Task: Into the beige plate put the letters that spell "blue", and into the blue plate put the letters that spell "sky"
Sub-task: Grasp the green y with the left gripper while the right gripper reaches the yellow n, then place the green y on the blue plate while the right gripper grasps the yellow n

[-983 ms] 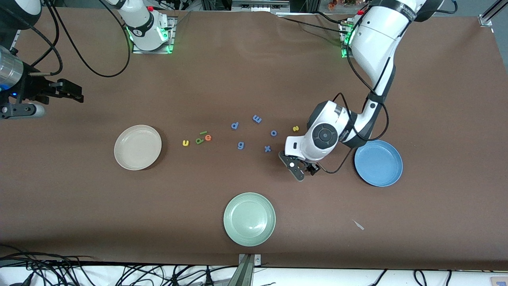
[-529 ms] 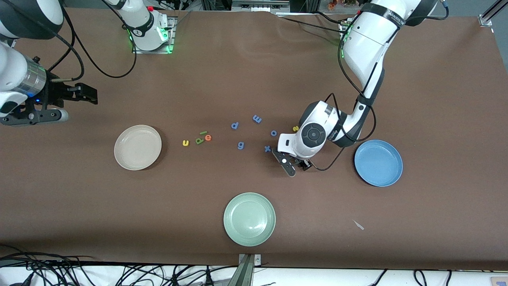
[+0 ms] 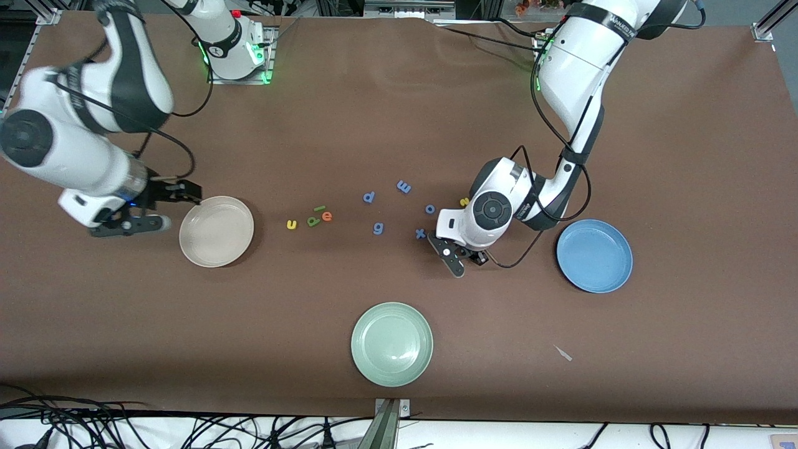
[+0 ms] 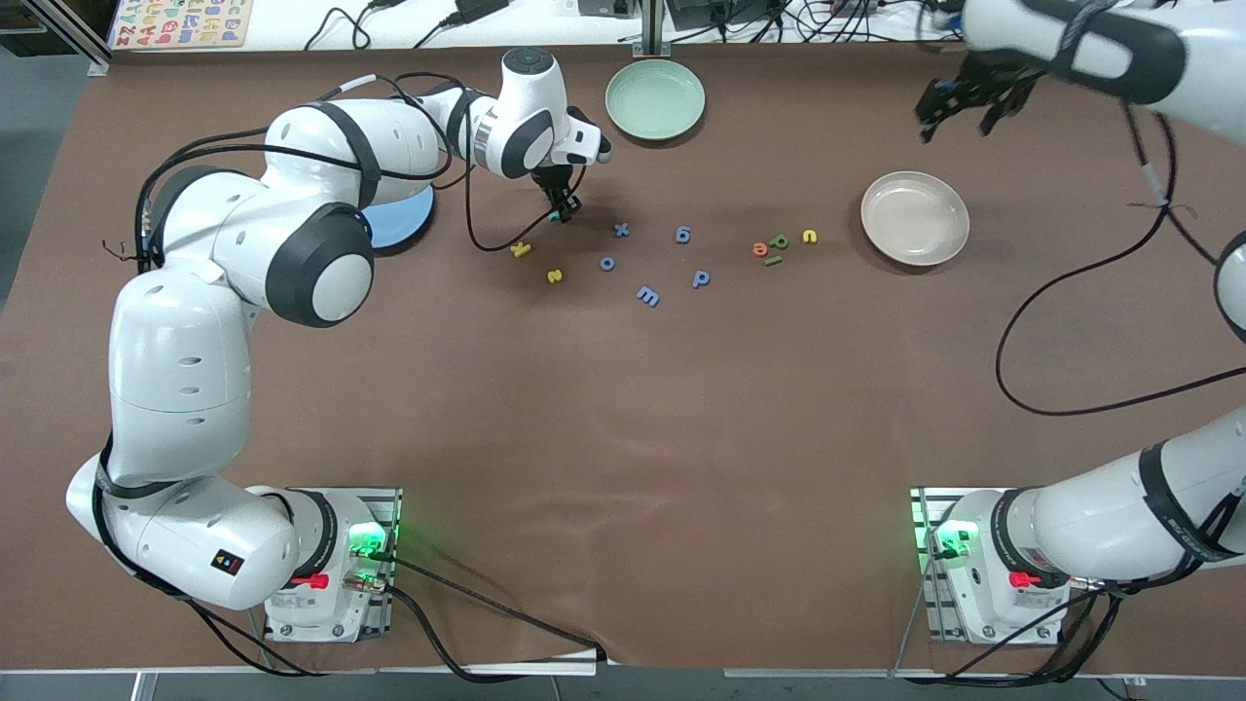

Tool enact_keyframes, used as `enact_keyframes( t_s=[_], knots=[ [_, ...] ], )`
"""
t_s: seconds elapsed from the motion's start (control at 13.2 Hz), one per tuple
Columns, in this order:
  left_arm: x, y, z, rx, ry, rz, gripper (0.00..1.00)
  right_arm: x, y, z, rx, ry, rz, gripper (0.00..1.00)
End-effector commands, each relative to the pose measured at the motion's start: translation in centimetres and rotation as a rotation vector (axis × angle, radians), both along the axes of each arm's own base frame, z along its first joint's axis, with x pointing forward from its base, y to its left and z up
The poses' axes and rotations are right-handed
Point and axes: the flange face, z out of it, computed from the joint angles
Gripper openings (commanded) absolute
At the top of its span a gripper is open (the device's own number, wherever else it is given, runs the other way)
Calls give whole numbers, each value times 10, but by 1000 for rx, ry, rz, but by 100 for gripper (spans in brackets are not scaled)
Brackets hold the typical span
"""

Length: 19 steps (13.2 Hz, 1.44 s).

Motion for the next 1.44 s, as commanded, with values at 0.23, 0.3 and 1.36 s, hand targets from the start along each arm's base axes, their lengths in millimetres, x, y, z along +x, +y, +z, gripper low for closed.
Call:
enact_keyframes(
  t_s=[0.23,0.3,1.36],
  knots=[
    [4,15,33,27,3,-8,4,-5,82,-119,71,-117,-111,99],
    [5,19,50,43,19,-4,5,-15,86,-135,81,-137,-148,99],
    [38,285,39,180,143,297,24,-55,131,-206,86,-168,-182,89]
  ],
)
